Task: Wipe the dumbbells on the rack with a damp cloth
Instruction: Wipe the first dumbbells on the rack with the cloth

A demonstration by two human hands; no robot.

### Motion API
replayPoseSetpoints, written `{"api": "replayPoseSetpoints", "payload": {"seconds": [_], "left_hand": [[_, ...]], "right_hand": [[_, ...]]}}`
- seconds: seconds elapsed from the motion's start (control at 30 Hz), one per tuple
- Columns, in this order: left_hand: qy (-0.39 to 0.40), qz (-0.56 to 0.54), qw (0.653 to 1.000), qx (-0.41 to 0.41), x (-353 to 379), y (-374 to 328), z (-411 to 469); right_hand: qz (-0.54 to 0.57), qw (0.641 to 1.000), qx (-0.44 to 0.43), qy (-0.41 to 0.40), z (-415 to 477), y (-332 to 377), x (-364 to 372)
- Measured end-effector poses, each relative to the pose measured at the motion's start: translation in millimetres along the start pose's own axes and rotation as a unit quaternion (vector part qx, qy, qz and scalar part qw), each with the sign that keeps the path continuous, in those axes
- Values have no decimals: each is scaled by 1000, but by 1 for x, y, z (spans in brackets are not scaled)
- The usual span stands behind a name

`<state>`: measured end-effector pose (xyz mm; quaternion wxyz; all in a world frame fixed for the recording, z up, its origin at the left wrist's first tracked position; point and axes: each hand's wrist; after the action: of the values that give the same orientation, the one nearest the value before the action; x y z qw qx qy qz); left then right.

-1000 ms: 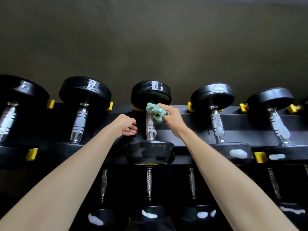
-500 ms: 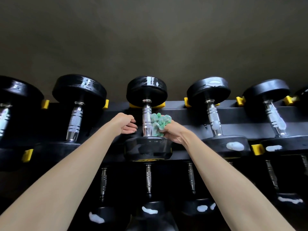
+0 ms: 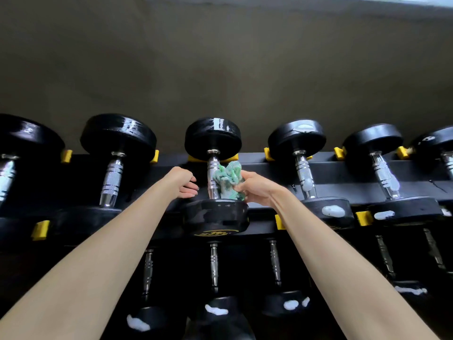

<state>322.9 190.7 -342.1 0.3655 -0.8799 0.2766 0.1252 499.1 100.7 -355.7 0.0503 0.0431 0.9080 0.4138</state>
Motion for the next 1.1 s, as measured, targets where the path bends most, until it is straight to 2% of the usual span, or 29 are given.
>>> {"api": "replayPoseSetpoints", "payload": {"seconds": [0.3, 0.43, 0.5, 0.57, 0.67, 0.83, 0.97, 1.1], "left_hand": [[0, -15, 1000, -4, -10, 8, -13], [-11, -31, 999, -7, -19, 11, -17], [-21, -37, 999, -3, -26, 11, -17], [-31, -41, 999, 1, -32, 10, -15], [-39, -45, 998, -3, -33, 10, -14], [-34, -43, 998, -15, -26, 12, -15], [-39, -49, 998, -24, -22, 13, -13], [-30, -61, 997, -28, -18, 10, -18]], "right_hand": [[-37, 998, -25, -36, -13, 12, 17], [72, 996, -36, 45, -19, 28, 30], [132, 990, -44, 29, -20, 38, 28], [154, 986, -56, -21, -17, 45, 20], [107, 987, -83, -84, -9, 46, 16], [44, 977, -167, -129, 3, 39, 36], [-20, 976, -197, -92, 3, 31, 38], [-102, 975, -193, -36, -8, 25, 34]]}}
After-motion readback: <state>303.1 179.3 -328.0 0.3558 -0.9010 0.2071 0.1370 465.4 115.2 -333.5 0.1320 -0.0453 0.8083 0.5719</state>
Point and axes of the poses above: each hand's wrist, its own z-axis towards the middle knuckle, its own x-axis out of the palm, y = z × x, and after that the axes turned 12 degrees about -y, right-handed
